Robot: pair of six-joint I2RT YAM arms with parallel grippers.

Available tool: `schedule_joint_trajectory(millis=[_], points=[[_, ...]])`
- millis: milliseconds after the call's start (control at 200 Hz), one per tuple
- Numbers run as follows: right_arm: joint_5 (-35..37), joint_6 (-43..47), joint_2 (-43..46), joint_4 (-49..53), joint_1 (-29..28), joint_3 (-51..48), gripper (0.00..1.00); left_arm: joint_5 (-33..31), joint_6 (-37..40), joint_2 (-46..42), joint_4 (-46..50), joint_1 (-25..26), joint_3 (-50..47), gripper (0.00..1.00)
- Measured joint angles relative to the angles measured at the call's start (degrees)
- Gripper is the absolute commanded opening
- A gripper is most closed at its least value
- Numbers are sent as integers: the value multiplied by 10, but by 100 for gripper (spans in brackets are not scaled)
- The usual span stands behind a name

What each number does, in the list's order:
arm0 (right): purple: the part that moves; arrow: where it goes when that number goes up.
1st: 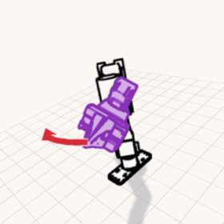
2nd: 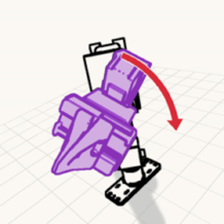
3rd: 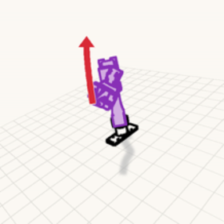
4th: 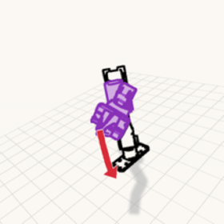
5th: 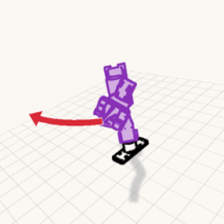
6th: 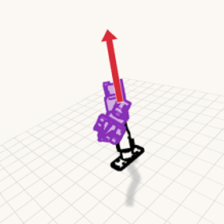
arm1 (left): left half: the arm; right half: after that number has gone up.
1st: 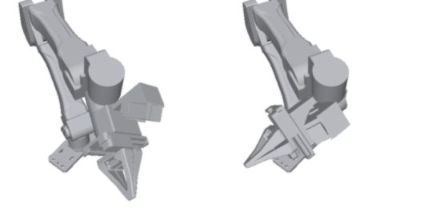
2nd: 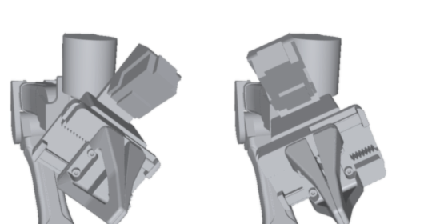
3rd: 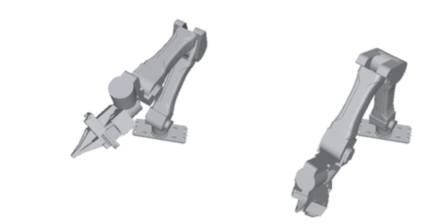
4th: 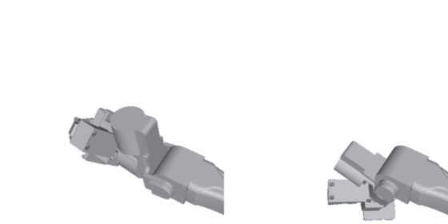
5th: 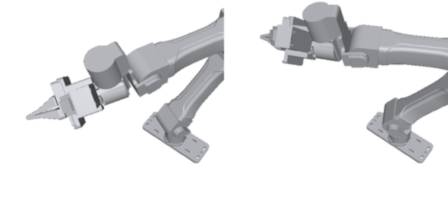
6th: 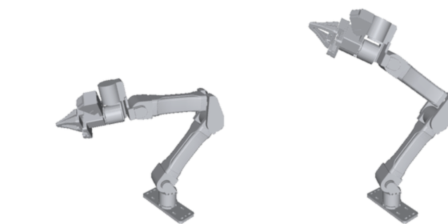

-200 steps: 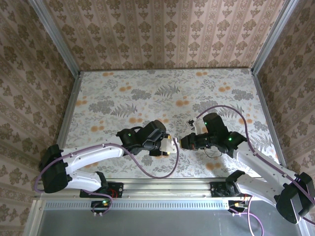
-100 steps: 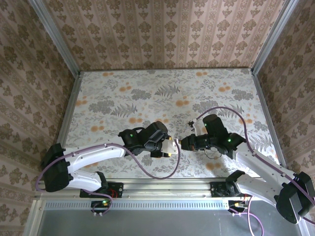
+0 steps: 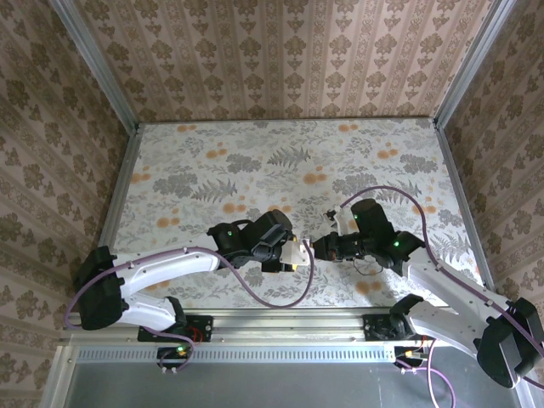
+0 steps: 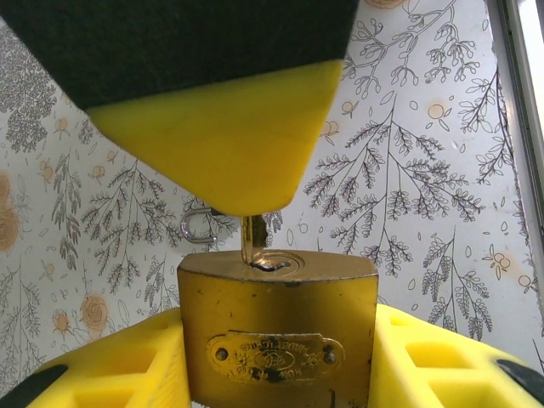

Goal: Unlock with the key

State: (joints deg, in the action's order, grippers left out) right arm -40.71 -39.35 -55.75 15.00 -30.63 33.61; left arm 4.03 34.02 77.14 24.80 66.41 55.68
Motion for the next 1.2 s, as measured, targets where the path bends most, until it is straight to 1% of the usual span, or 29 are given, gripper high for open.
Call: schedule_joint_trajectory(millis=[605,925,950,1025,1055,1075,1100,1140,1200], points=[[0,-14,15,-17,-2,-16,0,7,-10,0,-11,6,2,10],[-8,9,-14,-19,-6,-15,0,2,-12,15,-2,18,9,9],[-7,10,-16,-18,-6,-15,4,1,-13,17,-1,18,9,9],[-6,9,-16,-11,-5,-15,22,0,-16,21,-3,20,9,9],[-4,8,-16,-9,-5,-15,31,-1,-18,22,-5,21,9,9],[0,12,-16,-7,-4,-15,39,-2,-20,22,-5,21,9,9],[0,8,-16,-1,-2,-15,45,-2,-23,22,-5,21,9,9],[7,7,-16,6,1,-15,51,-3,-27,22,-7,21,10,9],[14,3,-13,17,6,-15,55,-4,-33,21,-10,20,10,9]])
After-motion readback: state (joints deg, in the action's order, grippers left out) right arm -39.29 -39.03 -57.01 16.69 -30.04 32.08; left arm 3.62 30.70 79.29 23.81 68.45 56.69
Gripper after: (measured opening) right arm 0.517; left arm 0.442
